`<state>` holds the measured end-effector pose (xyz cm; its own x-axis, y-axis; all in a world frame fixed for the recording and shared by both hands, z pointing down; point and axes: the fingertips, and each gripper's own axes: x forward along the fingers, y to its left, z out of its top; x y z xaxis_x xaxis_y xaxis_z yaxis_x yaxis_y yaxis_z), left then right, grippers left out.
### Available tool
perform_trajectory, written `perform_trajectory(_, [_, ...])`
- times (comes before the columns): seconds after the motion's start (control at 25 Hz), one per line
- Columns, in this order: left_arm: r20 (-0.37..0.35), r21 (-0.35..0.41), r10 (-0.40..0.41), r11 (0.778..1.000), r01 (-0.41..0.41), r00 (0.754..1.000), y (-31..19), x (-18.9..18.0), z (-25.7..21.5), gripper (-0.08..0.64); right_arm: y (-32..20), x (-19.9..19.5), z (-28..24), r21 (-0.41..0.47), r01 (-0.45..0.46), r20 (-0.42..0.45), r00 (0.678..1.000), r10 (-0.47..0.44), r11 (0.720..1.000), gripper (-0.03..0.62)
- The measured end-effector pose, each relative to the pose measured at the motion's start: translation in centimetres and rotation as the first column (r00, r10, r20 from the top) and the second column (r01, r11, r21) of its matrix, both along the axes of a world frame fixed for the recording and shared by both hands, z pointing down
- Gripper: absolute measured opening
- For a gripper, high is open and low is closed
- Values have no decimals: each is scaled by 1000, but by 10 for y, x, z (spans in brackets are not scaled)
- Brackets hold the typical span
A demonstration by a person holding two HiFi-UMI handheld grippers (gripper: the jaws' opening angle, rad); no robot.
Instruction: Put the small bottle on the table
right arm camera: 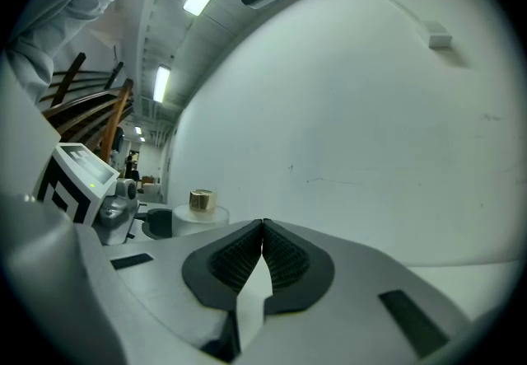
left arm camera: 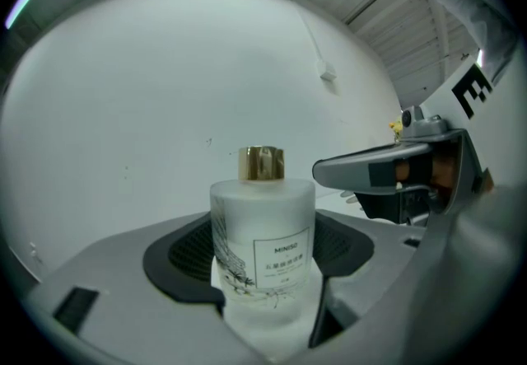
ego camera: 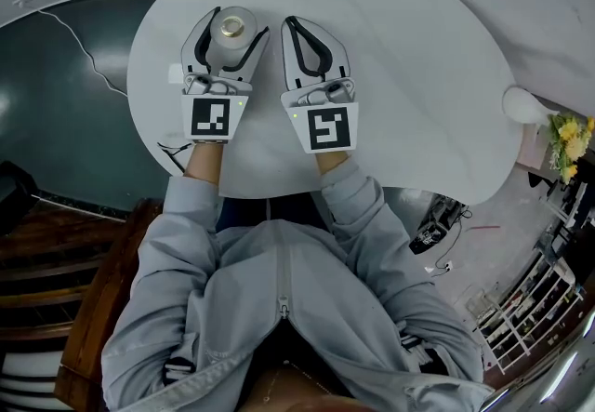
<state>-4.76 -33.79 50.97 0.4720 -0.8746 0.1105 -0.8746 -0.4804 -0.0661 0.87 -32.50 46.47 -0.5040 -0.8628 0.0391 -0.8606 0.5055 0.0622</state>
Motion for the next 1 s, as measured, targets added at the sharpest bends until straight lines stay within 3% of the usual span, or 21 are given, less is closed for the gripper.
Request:
perform_trajectory(0.16, [56,-66,23,998,-19,998,3,-1,16,331,3,-3,4,-14,1,5,1000,-1,1000,26])
perform_trajectory(0.48, [27,-81,22,997,-20,999,-1,2,25,331,2,1,11,-31,-1,-9,1000,0,1000,26])
perform_trajectory(0.72, [15,-134,27,991,-25,1000,-2,2,32,331,2,-1,20,-43,4,-19,1000,-5,999,26])
perform_trajectory(1.0, [42,-188,36,982,-28,998,-5,4,40,331,1,-4,20,-45,8,-17,1000,-9,999,26])
